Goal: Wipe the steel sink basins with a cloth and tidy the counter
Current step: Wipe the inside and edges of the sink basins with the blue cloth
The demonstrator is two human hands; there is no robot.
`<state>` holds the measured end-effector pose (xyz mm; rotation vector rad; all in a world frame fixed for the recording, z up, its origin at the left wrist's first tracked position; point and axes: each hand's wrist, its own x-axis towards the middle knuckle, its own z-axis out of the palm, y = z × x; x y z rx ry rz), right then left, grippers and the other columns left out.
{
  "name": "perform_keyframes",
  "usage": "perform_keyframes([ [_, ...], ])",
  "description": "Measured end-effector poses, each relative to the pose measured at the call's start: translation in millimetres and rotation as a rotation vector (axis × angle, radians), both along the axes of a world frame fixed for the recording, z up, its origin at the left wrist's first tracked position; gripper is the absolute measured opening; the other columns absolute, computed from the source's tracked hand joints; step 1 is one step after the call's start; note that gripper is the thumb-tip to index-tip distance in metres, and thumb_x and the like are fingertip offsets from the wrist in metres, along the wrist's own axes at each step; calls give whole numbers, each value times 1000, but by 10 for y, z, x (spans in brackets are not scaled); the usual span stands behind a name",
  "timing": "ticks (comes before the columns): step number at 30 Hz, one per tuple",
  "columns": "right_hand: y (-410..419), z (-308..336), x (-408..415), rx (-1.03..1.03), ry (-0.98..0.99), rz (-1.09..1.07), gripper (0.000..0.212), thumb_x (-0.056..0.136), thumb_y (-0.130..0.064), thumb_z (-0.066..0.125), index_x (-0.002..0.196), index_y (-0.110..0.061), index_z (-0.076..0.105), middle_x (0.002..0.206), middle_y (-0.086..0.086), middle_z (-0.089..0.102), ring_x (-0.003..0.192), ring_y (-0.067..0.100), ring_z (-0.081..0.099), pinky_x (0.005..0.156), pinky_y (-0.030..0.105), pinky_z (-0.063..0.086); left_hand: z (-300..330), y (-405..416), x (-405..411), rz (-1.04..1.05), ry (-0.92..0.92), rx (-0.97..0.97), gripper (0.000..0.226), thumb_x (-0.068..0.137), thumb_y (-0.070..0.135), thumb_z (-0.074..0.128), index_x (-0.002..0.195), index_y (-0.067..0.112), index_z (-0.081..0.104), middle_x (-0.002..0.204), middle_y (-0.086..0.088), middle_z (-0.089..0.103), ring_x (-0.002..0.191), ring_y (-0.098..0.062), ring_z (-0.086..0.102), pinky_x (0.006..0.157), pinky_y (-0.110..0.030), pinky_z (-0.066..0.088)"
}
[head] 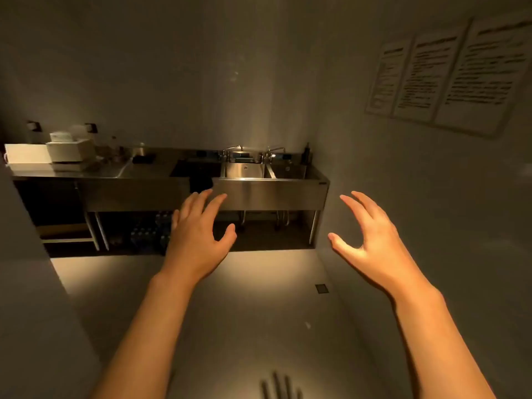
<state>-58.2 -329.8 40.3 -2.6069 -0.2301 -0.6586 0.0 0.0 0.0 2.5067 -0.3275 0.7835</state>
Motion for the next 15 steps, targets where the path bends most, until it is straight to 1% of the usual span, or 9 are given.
perform_keyframes([
  [4,365,-6,527,-19,36,-3,77,88,-67,56,155,-47,21,165,-17,15,154,12,16,121,52,30,-37,402,469,11,50,-14,66,96,45,59,157,30,38,165,-2,31,156,-26,19,123,-60,23],
  [8,729,-49,974,-9,43,16,79,87,-68,56,155,-49,20,165,-17,15,153,13,18,119,52,33,-76,729,865,8,51,-31,65,97,44,59,157,28,39,165,-2,31,156,-25,19,123,-61,22],
  [12,1019,-89,1282,-30,30,49,79,87,-67,56,156,-47,21,166,-15,16,153,15,18,121,51,30,-142,983,1110,15,51,-29,63,97,44,58,156,26,41,163,-3,34,154,-28,22,121,-62,25],
  [15,1150,-91,1456,-44,12,58,78,90,-63,57,156,-44,22,166,-13,17,153,14,17,122,51,28,-166,1134,1252,23,59,-49,66,94,48,54,155,26,43,163,-4,35,154,-29,23,121,-63,25],
])
